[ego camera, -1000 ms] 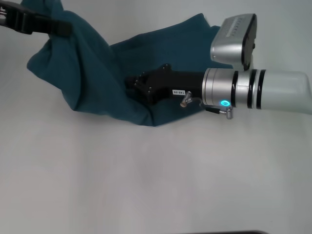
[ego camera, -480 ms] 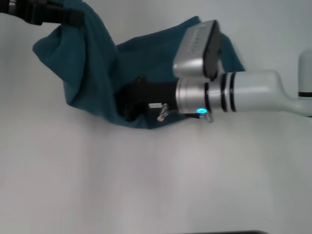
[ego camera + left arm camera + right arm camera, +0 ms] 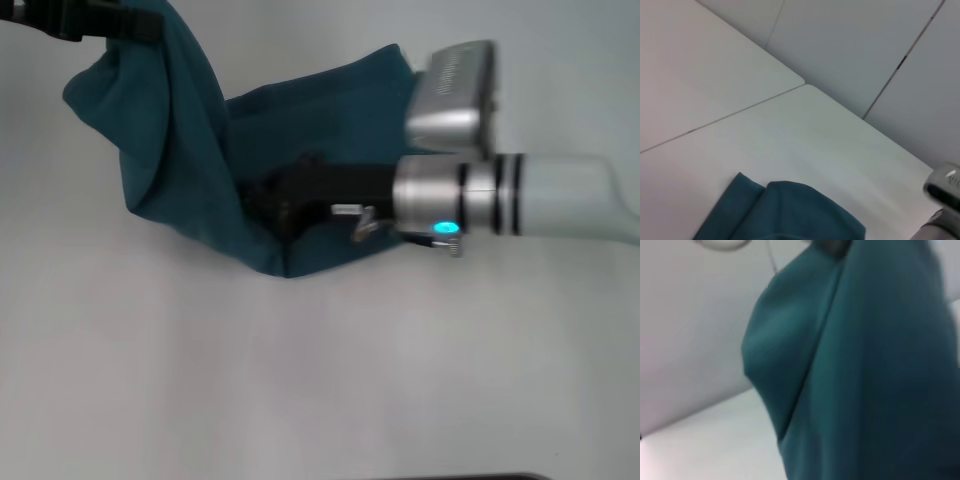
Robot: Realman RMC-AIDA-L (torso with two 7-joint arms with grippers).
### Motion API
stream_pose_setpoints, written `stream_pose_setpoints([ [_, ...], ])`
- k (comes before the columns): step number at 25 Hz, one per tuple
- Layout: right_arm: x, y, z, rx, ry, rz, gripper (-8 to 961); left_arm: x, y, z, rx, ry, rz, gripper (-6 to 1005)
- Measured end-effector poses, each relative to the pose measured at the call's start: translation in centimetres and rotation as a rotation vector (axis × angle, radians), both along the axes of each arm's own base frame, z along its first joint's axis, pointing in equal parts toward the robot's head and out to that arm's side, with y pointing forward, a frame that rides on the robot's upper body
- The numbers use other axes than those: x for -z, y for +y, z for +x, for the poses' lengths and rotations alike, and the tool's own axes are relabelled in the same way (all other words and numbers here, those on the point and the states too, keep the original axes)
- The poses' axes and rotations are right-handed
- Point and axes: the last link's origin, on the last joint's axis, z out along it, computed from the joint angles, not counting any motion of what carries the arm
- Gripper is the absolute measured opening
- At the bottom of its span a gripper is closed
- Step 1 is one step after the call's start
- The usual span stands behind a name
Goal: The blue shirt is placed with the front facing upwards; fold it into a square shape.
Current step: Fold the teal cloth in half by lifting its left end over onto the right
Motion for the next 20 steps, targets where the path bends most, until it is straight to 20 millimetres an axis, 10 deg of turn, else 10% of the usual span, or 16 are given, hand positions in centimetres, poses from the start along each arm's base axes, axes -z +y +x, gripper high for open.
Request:
stream_pose_setpoints([
  [20, -15.5, -1.4, 8.7, 0.238, 0.151, 0.115, 8, -0.7, 0.8, 0.1, -0.106, -0.072, 0.059, 42],
])
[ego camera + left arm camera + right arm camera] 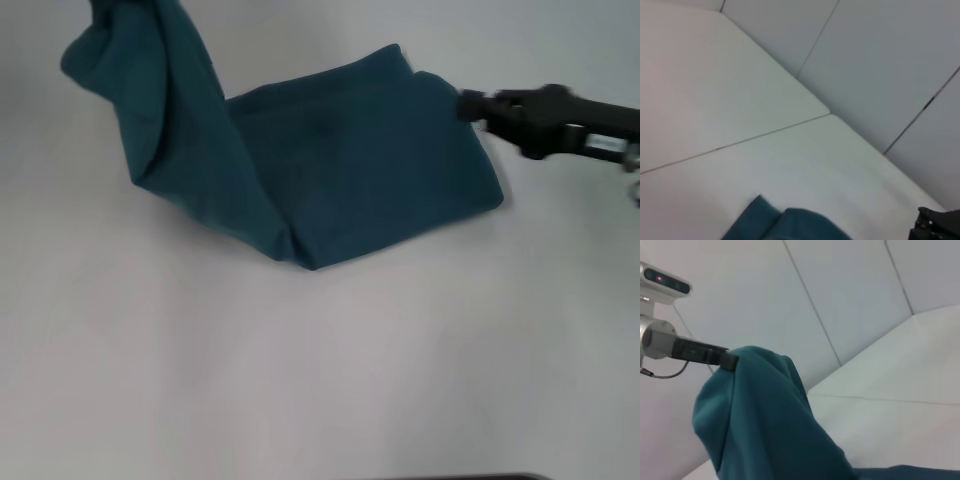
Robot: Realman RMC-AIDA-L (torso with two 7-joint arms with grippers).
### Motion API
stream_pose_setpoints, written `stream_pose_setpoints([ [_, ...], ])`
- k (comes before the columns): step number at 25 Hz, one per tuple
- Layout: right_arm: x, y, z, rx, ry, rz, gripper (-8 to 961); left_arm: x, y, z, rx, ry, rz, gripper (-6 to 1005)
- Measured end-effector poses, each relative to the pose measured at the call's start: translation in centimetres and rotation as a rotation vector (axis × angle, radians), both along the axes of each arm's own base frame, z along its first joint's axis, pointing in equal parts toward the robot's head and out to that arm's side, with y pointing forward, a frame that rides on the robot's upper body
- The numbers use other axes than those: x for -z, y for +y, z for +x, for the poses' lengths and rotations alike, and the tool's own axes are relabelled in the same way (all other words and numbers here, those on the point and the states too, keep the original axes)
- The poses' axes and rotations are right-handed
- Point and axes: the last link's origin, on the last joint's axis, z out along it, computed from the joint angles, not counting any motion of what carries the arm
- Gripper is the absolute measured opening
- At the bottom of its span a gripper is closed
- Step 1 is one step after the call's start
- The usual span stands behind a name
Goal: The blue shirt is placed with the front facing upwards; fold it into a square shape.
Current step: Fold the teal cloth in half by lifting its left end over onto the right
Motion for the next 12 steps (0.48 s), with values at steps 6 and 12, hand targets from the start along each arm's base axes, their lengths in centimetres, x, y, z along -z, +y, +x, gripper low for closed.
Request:
stream_pose_setpoints([
  [6, -3.4, -1.7, 1.9, 0.07, -0.063, 0.03, 9, 2.7, 0.4, 2.4, 0.043, 0.002, -0.056, 42],
  [12, -5.2, -3.9, 3.8, 0.095, -0.132, 0.009, 9, 6.6, 1.2, 4.9, 0.047, 0.056, -0.082, 42],
])
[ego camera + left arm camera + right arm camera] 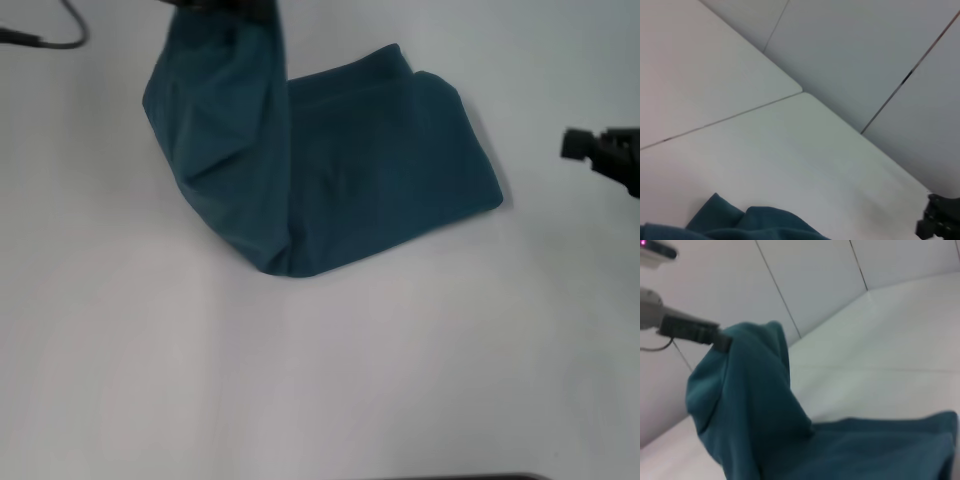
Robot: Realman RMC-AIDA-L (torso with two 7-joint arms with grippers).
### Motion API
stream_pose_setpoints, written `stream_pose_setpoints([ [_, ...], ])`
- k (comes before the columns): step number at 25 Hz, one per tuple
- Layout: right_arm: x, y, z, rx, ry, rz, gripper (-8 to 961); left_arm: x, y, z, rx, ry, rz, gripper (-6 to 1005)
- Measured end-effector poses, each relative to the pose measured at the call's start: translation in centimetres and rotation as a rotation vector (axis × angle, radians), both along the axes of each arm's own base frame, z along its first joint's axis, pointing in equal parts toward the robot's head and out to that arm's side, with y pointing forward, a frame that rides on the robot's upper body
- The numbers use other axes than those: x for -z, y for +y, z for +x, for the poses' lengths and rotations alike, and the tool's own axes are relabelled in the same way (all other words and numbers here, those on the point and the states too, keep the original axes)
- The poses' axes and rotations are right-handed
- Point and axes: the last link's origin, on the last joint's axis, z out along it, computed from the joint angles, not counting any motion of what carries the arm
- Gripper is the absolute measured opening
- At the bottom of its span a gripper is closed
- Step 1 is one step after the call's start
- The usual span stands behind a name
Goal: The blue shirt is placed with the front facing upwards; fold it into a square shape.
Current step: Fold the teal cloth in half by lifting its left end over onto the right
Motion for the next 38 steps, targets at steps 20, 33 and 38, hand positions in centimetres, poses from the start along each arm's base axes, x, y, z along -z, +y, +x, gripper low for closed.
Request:
stream_pose_setpoints([
  [20, -0.7, -1.3, 1.6, 0.049, -0.054, -0.009, 10, 8.0, 0.5, 7.0, 0.066, 0.281, -0.073, 42],
  [33, -0.3, -1.4, 1.7, 0.052, -0.051, -0.021, 10, 9.0, 0.2, 7.3, 0.06, 0.318, -0.08, 43],
  [38, -0.3, -1.4, 1.6, 0.043, -0.058, -0.024, 10, 8.5, 0.2, 7.5, 0.064, 0.307, -0.062, 43],
])
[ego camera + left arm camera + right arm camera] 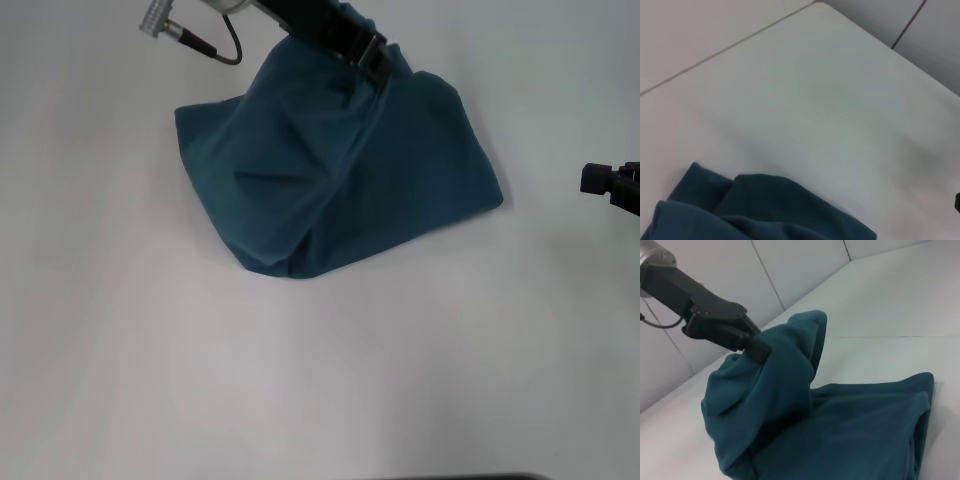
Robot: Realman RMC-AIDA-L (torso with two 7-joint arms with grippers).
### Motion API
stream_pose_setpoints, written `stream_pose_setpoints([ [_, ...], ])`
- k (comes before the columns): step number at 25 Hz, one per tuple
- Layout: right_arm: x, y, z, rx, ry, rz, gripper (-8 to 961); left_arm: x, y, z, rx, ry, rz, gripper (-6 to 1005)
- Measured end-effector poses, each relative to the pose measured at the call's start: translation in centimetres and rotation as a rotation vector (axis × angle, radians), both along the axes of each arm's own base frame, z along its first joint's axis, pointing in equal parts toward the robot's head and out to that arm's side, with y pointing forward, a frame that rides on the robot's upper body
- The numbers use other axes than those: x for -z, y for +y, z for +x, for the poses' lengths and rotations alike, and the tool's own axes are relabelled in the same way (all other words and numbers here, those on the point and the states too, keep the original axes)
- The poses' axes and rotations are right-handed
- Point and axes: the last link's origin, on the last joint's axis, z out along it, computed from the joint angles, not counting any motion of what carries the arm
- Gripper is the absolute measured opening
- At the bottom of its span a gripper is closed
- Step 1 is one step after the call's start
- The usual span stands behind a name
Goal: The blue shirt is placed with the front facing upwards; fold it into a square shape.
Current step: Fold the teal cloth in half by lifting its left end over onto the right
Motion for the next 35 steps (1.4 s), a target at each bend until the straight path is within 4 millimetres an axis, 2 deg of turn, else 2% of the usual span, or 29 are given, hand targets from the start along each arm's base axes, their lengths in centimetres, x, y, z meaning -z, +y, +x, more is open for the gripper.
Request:
stream_pose_setpoints([
  [8, 0.0, -0.4, 0.7, 0.02, -0.031, -0.027, 10, -0.2, 0.4, 0.9, -0.023, -0.024, 0.04, 42],
  [11, 0.1, -0.3, 0.7, 0.021, -0.035, -0.029, 10, 0.0, 0.6, 1.9, -0.041, -0.022, 0.059, 42],
  [18, 0.1, 0.8, -0.2, -0.006, -0.04, -0.028, 10, 1.3, 1.2, 3.9, -0.038, 0.102, 0.072, 43],
  [23, 0.2, 1.1, -0.5, -0.015, -0.037, -0.029, 10, 1.0, 1.9, 4.1, -0.064, 0.152, 0.126, 43],
  [29, 0.2, 1.1, -0.5, -0.013, -0.035, -0.025, 11, 1.8, 1.0, 5.6, 0.119, 0.224, 0.064, 43],
  [35, 0.4, 0.9, -0.4, -0.007, -0.03, -0.027, 11, 3.9, -0.4, 6.8, 0.252, 0.219, 0.015, 43],
])
